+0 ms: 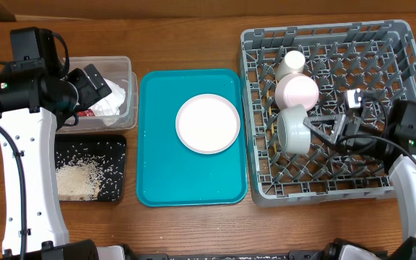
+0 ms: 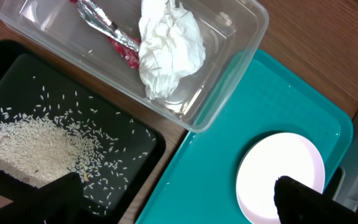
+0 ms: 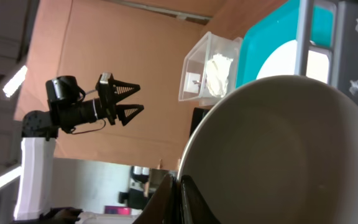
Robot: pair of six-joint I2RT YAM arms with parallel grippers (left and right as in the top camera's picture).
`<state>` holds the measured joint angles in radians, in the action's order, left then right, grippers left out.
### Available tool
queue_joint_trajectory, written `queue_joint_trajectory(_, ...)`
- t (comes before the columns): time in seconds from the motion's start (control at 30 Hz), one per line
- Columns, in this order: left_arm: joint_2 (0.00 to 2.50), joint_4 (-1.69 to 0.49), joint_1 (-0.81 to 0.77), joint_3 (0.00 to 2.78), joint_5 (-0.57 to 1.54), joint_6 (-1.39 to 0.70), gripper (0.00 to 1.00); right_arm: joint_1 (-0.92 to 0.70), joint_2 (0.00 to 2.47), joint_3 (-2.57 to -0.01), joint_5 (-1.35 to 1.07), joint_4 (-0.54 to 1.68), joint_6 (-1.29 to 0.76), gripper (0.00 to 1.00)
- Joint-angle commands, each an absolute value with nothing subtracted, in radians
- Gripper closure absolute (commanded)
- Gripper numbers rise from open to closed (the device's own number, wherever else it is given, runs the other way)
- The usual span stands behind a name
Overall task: Sort waste into correct bins and load items into the dishwasher
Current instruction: 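Carry the white bowl into the rack and set it down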
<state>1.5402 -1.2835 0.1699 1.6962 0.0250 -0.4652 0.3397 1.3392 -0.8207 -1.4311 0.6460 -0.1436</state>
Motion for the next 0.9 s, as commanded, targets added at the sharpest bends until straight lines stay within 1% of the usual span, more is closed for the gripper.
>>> queue_joint_trajectory(0.0, 1.543, -1.282, 0.163, 1.702, 0.018, -0.456, 0.00, 0.352, 1.349, -0.757, -1.505, 0.610, -0.123, 0.96)
queue_joint_trajectory(0.23, 1.543, -1.282, 0.163, 1.702, 0.019, -0.456, 0.00, 0.397, 1.384, -0.720, -1.449, 0.572, -0.123, 0.96)
queue_joint_trajectory(0.4, 1.543, -1.282, 0.163, 1.702, 0.018, -0.456, 0.00, 0.472, 1.398, -0.720, -1.382, 0.565, -0.123, 0.96)
queue_joint_trajectory(0.67, 1.543, -1.282, 0.163, 1.702, 0.019, -0.456, 0.00, 0.551, 1.398, -0.720, -1.154, 0.559, -0.123, 0.96)
queue_joint_trajectory(0.8, 1.543, -1.282, 0.163, 1.702, 0.018, -0.456, 0.00, 0.570, 1.398, -0.720, -0.980, 0.549, -0.123, 0.94)
queue_joint_trajectory(0.87, 1.543, -1.282, 0.163, 1.702, 0.018, -0.456, 0.00, 0.577, 1.398, -0.721, -0.909, 0.537, -0.125, 0.86)
